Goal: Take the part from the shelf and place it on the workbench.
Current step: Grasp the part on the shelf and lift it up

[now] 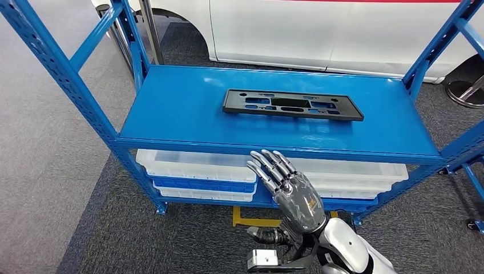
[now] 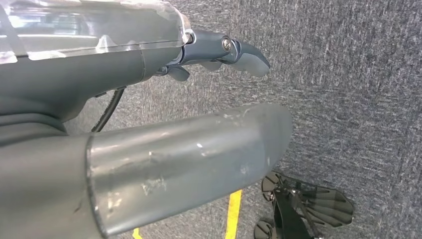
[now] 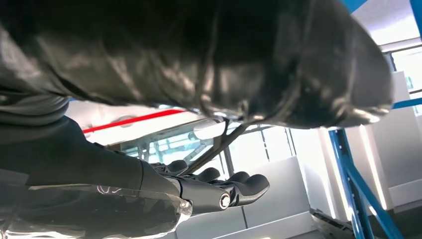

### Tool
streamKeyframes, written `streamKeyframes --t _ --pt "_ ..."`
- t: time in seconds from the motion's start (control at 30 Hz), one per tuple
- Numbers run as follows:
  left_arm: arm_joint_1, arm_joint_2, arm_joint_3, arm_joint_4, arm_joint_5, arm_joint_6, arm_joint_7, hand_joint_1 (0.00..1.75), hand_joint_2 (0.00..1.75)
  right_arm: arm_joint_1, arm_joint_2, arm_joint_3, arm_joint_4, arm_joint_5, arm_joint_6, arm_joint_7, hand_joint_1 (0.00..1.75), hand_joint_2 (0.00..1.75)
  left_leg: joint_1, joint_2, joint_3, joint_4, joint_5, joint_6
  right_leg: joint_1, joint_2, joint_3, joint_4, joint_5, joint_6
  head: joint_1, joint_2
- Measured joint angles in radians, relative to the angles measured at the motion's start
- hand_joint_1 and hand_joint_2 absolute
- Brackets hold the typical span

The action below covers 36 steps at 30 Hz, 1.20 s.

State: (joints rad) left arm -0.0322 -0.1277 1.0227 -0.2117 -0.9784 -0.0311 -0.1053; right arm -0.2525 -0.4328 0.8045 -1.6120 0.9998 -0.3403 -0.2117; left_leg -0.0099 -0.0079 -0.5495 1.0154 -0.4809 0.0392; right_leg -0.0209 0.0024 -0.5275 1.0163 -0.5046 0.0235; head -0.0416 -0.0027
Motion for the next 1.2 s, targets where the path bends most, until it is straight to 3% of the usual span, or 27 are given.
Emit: streamKeyframes --t 0.07,0.17,0.2,0.23,0.27,0.33,0.4,0.47,0.57,0.63,0.7,0.73,0.77,0.83,0.87,0.93,1.0,1.07,1.13,1.2 --pt "-0.001 0.000 0.000 0.000 0.000 -0.001 0.000 0.00 0.00 -0.001 -0.003 0.002 -0.004 0.000 -0.001 0.000 0.00 0.00 0.005 0.001 0.004 -0.011 0.008 0.013 0.000 0.000 -0.014 0.033 -0.024 0.004 0.000 0.000" --pt "-0.002 0.000 0.000 0.000 0.000 -0.003 0.000 0.00 0.00 0.000 -0.008 0.004 -0.006 0.000 -0.002 0.001 0.00 0.00 0.003 0.001 0.003 -0.015 0.010 0.021 0.000 0.000 -0.109 0.217 -0.110 0.004 0.000 0.000" --pt "-0.001 0.000 0.001 0.000 0.000 -0.003 0.000 0.00 0.00 0.001 -0.009 0.004 -0.006 0.000 -0.002 0.002 0.00 0.00 0.002 0.001 0.002 -0.015 0.009 0.022 0.000 0.000 -0.140 0.270 -0.122 0.004 0.000 0.000" --pt "-0.001 0.000 0.001 0.000 -0.001 -0.003 -0.001 0.00 0.00 0.001 -0.010 0.005 -0.006 0.000 -0.002 0.003 0.00 0.00 0.001 0.000 0.003 -0.014 0.007 0.022 0.000 0.000 -0.156 0.291 -0.114 0.003 0.000 0.000" --pt "-0.001 0.000 0.001 0.000 -0.002 -0.003 -0.001 0.00 0.00 0.001 -0.010 0.005 -0.006 0.000 -0.002 0.004 0.00 0.00 0.001 -0.001 0.006 -0.013 0.005 0.021 0.000 0.000 -0.151 0.268 -0.083 0.000 0.000 0.000" --pt "-0.001 -0.001 0.002 0.001 -0.007 -0.005 -0.004 0.00 0.00 0.001 -0.012 0.006 -0.006 0.000 -0.002 0.005 0.00 0.00 0.000 -0.004 0.013 -0.011 -0.003 0.017 0.004 0.001 -0.100 0.141 -0.003 -0.011 0.000 0.000" --pt "-0.002 -0.003 0.002 0.003 -0.010 -0.007 -0.007 0.00 0.00 0.001 -0.014 0.006 -0.007 -0.002 -0.002 0.006 0.00 0.00 -0.001 -0.006 0.016 -0.006 -0.011 0.008 0.011 0.000 -0.056 0.039 0.033 -0.023 0.000 0.000" --pt "-0.003 -0.005 0.002 0.005 -0.012 -0.008 -0.008 0.00 0.00 0.000 -0.016 0.006 -0.009 -0.006 -0.002 0.008 0.00 0.00 0.000 -0.006 0.015 -0.006 -0.015 -0.004 0.017 0.000 -0.050 0.018 0.028 -0.028 0.000 0.000" --pt "-0.005 -0.005 0.002 0.007 -0.013 -0.009 -0.009 0.00 0.00 0.000 -0.020 0.006 -0.015 -0.011 -0.002 0.009 0.00 0.00 0.001 -0.003 0.009 0.017 -0.034 -0.022 0.007 -0.002 -0.032 -0.002 0.027 -0.036 -0.001 0.000" --pt "-0.006 -0.006 0.002 0.008 -0.013 -0.010 -0.010 0.00 0.00 0.001 -0.020 0.006 -0.017 -0.012 -0.002 0.010 0.00 0.00 0.008 -0.001 -0.041 0.118 -0.077 -0.035 0.002 -0.006 -0.016 -0.012 0.023 -0.043 -0.002 0.000" --pt "-0.003 -0.005 0.002 0.008 -0.015 -0.011 -0.010 0.00 0.00 0.004 -0.021 0.006 -0.017 -0.012 -0.001 0.010 0.00 0.00 0.019 0.000 -0.123 0.247 -0.112 -0.047 -0.001 -0.008 -0.006 -0.012 0.012 -0.044 -0.002 0.000" --pt "-0.002 -0.005 0.002 0.008 -0.016 -0.013 -0.009 0.00 0.00 0.006 -0.021 0.006 -0.017 -0.012 0.000 0.010 0.00 0.00 0.024 0.001 -0.149 0.276 -0.104 -0.054 -0.004 -0.008 0.002 -0.012 0.005 -0.041 -0.002 0.000" --pt "0.000 -0.005 0.002 0.008 -0.017 -0.014 -0.009 0.00 0.00 0.008 -0.021 0.006 -0.017 -0.012 0.001 0.010 0.00 0.00 0.029 0.001 -0.155 0.264 -0.074 -0.059 -0.007 -0.007 0.012 -0.012 -0.003 -0.037 -0.002 0.000" --pt "0.001 -0.005 0.002 0.008 -0.020 -0.016 -0.009 0.00 0.00 0.009 -0.021 0.006 -0.017 -0.013 0.005 0.010 0.00 0.00 0.038 0.005 -0.117 0.149 0.017 -0.070 -0.015 -0.007 0.038 -0.012 -0.024 -0.024 -0.002 0.000" --pt "0.002 -0.005 0.002 0.009 -0.021 -0.017 -0.009 0.00 0.00 0.009 -0.021 0.006 -0.018 -0.013 0.006 0.010 0.00 0.00 0.038 0.007 -0.092 0.090 0.045 -0.073 -0.016 -0.006 0.048 -0.011 -0.035 -0.016 -0.002 0.000" --pt "0.000 -0.005 0.002 0.010 -0.024 -0.017 -0.010 0.00 0.00 0.009 -0.023 0.006 -0.019 -0.013 0.009 0.010 0.00 0.00 0.034 0.009 -0.062 0.027 0.048 -0.062 -0.014 -0.006 0.059 -0.013 -0.047 0.000 -0.003 0.000" --pt "-0.001 -0.005 0.002 0.011 -0.027 -0.019 -0.012 0.00 0.00 0.010 -0.024 0.006 -0.021 -0.013 0.011 0.010 0.00 0.00 0.031 0.008 -0.052 0.017 0.028 -0.039 -0.012 -0.005 0.065 -0.013 -0.046 0.012 -0.004 0.000" --pt "0.001 -0.005 0.002 0.011 -0.030 -0.020 -0.014 0.00 0.00 0.012 -0.026 0.006 -0.022 -0.012 0.010 0.010 0.00 0.00 0.032 0.005 -0.035 0.008 0.017 -0.020 -0.015 -0.005 0.051 0.027 -0.042 0.018 -0.003 0.000" --pt "0.003 -0.005 0.003 0.011 -0.033 -0.021 -0.015 0.00 0.00 0.018 -0.028 0.006 -0.022 -0.010 0.008 0.010 0.00 0.00 0.030 0.003 -0.012 -0.001 0.005 -0.005 -0.013 -0.004 -0.019 0.142 -0.063 0.019 -0.002 0.000" --pt "0.004 -0.005 0.003 0.011 -0.033 -0.022 -0.016 0.00 0.00 0.026 -0.029 0.005 -0.021 -0.009 0.008 0.010 0.00 0.00 0.024 0.001 0.010 -0.004 -0.013 0.004 -0.007 -0.004 -0.118 0.264 -0.111 0.016 -0.001 0.000"
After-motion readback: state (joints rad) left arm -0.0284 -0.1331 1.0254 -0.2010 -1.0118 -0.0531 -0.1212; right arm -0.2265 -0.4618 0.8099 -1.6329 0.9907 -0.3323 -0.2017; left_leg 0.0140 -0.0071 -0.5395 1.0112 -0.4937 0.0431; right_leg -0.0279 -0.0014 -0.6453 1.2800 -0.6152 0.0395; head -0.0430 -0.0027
